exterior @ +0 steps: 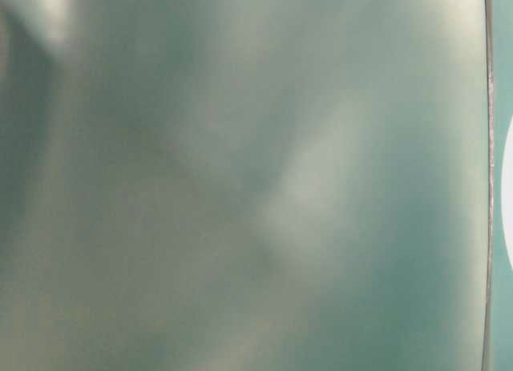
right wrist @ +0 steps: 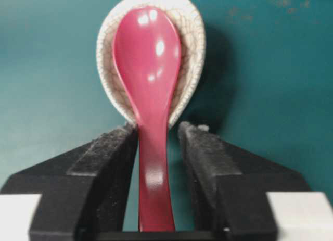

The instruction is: Scoop the yellow hexagonal prism block from the bowl with a spoon using the right arm.

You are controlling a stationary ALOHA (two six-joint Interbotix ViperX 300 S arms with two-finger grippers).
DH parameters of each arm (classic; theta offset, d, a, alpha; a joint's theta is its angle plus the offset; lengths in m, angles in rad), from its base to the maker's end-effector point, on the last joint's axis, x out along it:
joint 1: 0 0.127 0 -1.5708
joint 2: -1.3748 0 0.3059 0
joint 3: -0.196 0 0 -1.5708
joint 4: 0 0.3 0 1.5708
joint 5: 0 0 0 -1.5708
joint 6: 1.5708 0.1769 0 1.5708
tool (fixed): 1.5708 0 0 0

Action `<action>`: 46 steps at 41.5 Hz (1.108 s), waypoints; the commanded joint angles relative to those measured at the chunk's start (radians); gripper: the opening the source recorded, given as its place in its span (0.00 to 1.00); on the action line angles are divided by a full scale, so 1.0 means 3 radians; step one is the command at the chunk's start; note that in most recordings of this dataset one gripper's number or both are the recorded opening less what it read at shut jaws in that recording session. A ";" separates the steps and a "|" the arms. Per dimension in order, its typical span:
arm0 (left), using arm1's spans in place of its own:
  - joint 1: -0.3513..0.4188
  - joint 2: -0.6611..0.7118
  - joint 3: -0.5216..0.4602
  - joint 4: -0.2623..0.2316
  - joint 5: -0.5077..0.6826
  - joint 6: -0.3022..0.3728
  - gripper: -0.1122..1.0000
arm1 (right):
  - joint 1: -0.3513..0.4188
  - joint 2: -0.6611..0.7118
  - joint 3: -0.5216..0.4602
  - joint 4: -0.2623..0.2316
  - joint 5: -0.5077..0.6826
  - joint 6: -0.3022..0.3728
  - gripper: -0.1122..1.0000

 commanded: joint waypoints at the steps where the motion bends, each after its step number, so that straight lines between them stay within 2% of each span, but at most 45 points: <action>1: 0.0005 0.0026 -0.0061 0.0005 -0.0020 0.0000 0.11 | -0.0005 -0.0056 -0.0026 0.0010 -0.0015 -0.0010 0.46; 8: 0.0005 0.0026 -0.0061 0.0010 -0.0020 0.0000 0.11 | -0.0005 -0.0056 -0.0036 0.0010 -0.0015 -0.0005 0.30; 19: 0.0005 0.0026 -0.0061 0.0005 -0.0020 0.0000 0.11 | -0.0005 -0.0077 -0.0036 0.0005 0.0036 -0.0005 0.29; 36: 0.0005 0.0026 -0.0061 0.0010 -0.0020 0.0000 0.11 | -0.0005 -0.0430 0.0061 0.0005 0.0261 -0.0026 0.23; 46: 0.0005 0.0026 -0.0061 0.0010 -0.0020 0.0000 0.11 | -0.0005 -0.0435 0.0031 0.0000 0.0327 -0.0026 0.21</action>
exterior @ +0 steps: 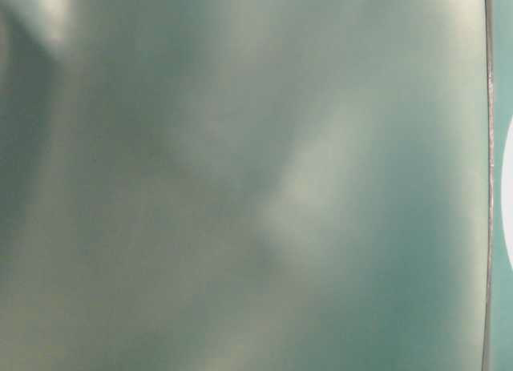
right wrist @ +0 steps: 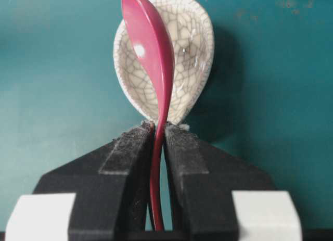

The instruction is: Scoop the yellow hexagonal prism block from the bowl with a spoon using the right arm.

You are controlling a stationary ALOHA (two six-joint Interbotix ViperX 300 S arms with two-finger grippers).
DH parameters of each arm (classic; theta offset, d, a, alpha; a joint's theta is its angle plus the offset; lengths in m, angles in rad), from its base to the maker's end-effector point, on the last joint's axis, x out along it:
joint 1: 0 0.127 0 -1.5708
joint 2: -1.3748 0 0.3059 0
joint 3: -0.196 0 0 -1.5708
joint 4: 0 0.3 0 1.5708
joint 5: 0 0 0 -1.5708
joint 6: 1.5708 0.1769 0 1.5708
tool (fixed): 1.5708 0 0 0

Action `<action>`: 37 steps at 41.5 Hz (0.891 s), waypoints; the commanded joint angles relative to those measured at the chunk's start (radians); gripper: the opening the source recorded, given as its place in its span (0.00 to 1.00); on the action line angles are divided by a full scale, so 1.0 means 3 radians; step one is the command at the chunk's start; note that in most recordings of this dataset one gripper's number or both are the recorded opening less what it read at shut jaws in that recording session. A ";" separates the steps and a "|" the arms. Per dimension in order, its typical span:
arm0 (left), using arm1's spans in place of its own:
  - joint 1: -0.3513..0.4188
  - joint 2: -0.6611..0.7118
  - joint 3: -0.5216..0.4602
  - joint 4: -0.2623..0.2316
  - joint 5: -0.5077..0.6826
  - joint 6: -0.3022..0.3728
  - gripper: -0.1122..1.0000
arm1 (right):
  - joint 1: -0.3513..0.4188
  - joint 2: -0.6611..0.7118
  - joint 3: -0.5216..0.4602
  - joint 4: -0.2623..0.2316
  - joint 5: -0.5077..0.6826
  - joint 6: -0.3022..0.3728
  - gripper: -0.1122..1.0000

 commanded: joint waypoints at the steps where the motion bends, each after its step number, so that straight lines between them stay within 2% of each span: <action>1: 0.0005 0.0031 -0.0061 0.0005 -0.0020 0.0000 0.11 | -0.0005 -0.0051 -0.0051 -0.0005 0.0031 -0.0005 0.21; 11: 0.0005 0.0031 -0.0056 0.0005 -0.0020 0.0000 0.11 | -0.0005 -0.0051 -0.0061 -0.0010 0.0082 -0.0026 0.21; 14: 0.0005 0.0031 -0.0056 0.0010 -0.0020 0.0000 0.11 | -0.0005 -0.0051 -0.0061 -0.0010 0.0082 -0.0036 0.25; 22: 0.0005 0.0031 -0.0056 0.0010 -0.0020 0.0000 0.11 | -0.0005 -0.0051 -0.0066 -0.0010 0.0082 -0.0046 0.43; 27: 0.0005 0.0036 -0.0056 0.0005 -0.0020 0.0000 0.11 | -0.0005 -0.0051 -0.0061 -0.0010 0.0066 -0.0051 0.51; 37: 0.0005 0.0031 -0.0056 0.0005 -0.0020 0.0000 0.11 | -0.0031 -0.0026 -0.0077 -0.0005 0.0153 -0.0046 0.55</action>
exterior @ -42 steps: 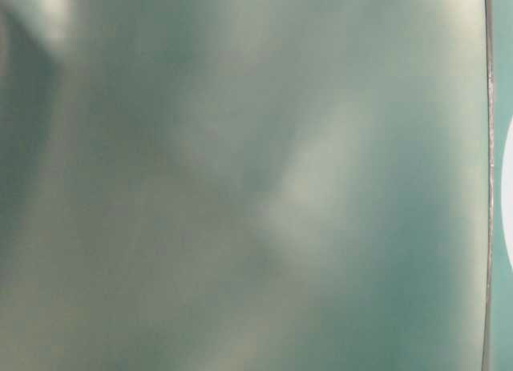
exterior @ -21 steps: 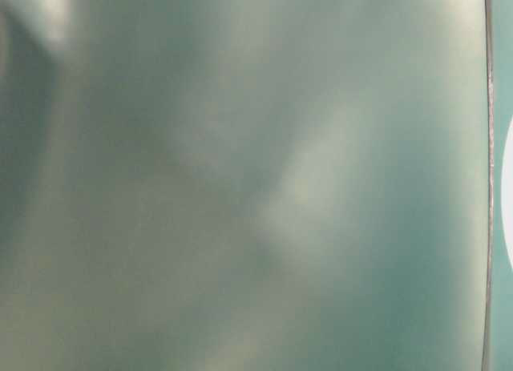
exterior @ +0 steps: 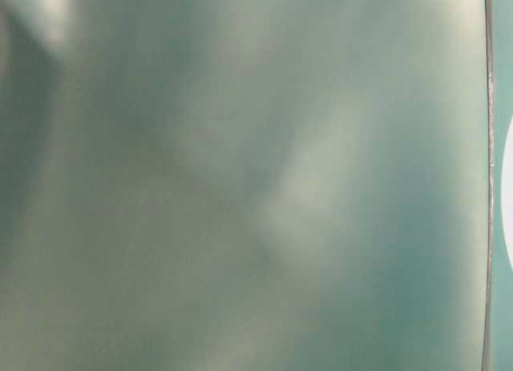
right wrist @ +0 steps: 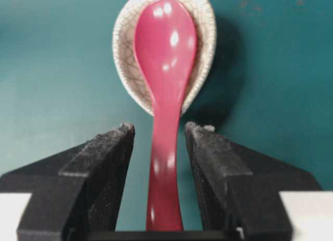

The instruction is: Scoop the yellow hexagonal prism block from the bowl with a spoon using the right arm.

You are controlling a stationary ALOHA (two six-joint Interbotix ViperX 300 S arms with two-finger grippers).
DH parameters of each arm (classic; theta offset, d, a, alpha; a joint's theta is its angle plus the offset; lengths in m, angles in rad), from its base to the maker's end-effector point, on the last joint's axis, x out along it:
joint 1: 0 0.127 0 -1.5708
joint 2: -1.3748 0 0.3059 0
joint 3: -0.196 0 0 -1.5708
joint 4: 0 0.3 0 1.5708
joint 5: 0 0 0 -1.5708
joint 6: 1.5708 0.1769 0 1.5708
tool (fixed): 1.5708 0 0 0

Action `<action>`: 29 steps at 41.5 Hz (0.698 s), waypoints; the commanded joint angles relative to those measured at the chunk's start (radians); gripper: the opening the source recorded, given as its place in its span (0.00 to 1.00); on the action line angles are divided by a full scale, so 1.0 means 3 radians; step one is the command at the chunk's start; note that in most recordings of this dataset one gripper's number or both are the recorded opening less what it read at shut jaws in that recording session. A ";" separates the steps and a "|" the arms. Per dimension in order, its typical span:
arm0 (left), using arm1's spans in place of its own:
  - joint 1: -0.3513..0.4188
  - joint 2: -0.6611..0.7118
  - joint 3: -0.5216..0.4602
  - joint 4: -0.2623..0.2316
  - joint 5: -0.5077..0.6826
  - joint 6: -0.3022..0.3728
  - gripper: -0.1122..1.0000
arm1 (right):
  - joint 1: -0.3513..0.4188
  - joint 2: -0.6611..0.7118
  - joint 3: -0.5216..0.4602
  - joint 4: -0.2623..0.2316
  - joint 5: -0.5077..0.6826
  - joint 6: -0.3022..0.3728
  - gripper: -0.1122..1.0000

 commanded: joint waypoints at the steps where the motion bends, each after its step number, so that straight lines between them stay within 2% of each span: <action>1: 0.0000 0.0026 -0.0056 0.0005 -0.0020 0.0000 0.11 | -0.0010 -0.0026 -0.0056 0.0000 0.0066 -0.0005 0.55; 5: 0.0005 0.0026 -0.0056 0.0010 -0.0020 0.0000 0.11 | -0.0015 -0.0026 -0.0051 -0.0005 0.0041 -0.0020 0.55; 10: 0.0000 0.0026 -0.0056 0.0010 -0.0020 0.0000 0.11 | -0.0026 -0.0026 -0.0015 -0.0005 -0.0220 -0.0066 0.55; 19: 0.0000 0.0026 -0.0051 0.0010 -0.0020 0.0000 0.11 | -0.0020 0.0005 0.0026 0.0005 -0.0660 -0.0276 0.55; 29: 0.0000 0.0026 -0.0051 0.0005 0.0015 0.0000 0.11 | 0.0010 0.0394 0.0056 0.0005 -0.1130 -0.0327 0.55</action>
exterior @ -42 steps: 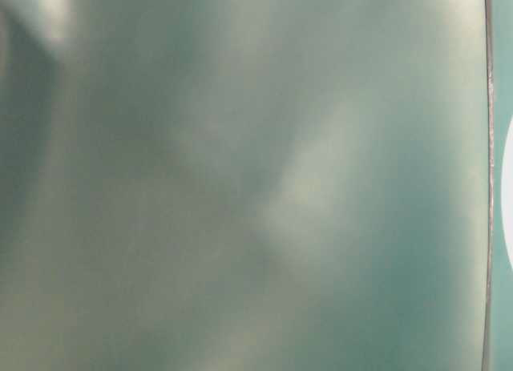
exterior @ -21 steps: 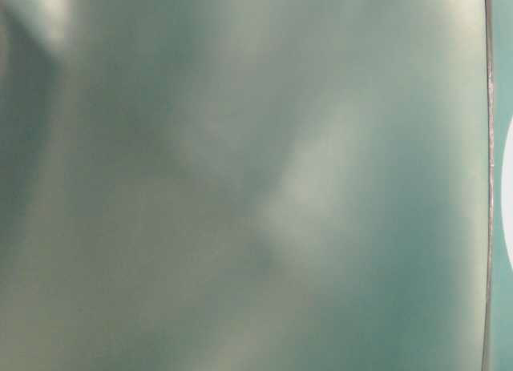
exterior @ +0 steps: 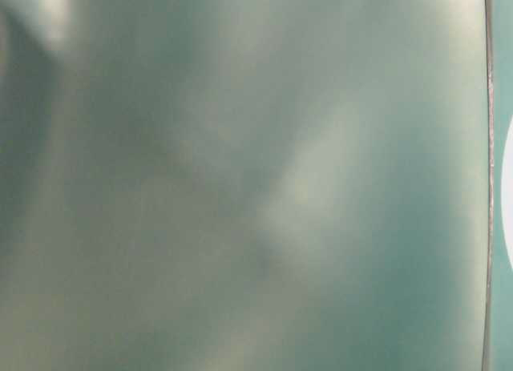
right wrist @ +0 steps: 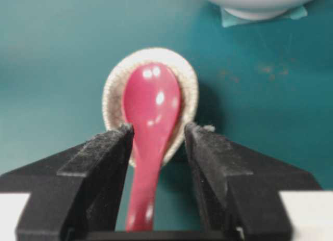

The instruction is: Scoop the yellow hexagonal prism block from the bowl with a spoon using the right arm.

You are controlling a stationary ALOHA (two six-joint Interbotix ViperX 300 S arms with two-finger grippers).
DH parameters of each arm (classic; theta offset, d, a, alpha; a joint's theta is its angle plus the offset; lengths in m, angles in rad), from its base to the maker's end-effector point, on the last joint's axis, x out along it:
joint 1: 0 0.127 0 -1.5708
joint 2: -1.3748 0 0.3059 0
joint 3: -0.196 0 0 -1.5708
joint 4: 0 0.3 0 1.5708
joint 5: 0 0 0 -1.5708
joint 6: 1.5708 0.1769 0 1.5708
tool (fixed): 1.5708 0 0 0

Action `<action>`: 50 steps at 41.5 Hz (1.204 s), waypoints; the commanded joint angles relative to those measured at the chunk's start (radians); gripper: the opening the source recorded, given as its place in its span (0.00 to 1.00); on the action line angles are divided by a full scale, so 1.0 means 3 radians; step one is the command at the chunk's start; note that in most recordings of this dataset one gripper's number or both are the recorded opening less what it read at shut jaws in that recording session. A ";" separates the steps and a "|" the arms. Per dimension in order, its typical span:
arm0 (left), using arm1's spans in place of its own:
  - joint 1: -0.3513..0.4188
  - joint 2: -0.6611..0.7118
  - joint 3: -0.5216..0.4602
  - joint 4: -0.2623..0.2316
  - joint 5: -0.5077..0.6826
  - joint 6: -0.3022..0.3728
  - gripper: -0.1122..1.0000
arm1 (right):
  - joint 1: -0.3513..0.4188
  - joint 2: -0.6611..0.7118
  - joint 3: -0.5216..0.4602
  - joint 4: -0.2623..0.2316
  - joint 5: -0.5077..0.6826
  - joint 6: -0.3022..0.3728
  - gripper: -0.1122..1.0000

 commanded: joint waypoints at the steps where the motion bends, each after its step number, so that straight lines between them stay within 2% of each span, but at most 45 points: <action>1: 0.0005 0.0031 -0.0051 0.0005 -0.0010 0.0000 0.11 | 0.0051 0.0148 -0.0010 0.0005 -0.0266 -0.0010 0.55; 8: 0.0005 0.0031 -0.0051 0.0010 -0.0005 0.0000 0.11 | 0.0210 0.0343 -0.0015 0.0005 -0.0557 0.0000 0.55; 15: 0.0005 0.0031 -0.0051 0.0005 -0.0005 0.0000 0.11 | 0.0291 0.0378 0.0010 0.0005 -0.0578 0.0005 0.55; 50: 0.0005 0.0031 -0.0051 0.0010 -0.0005 0.0000 0.11 | 0.0291 0.0568 0.0041 0.0000 -0.0598 0.0056 0.54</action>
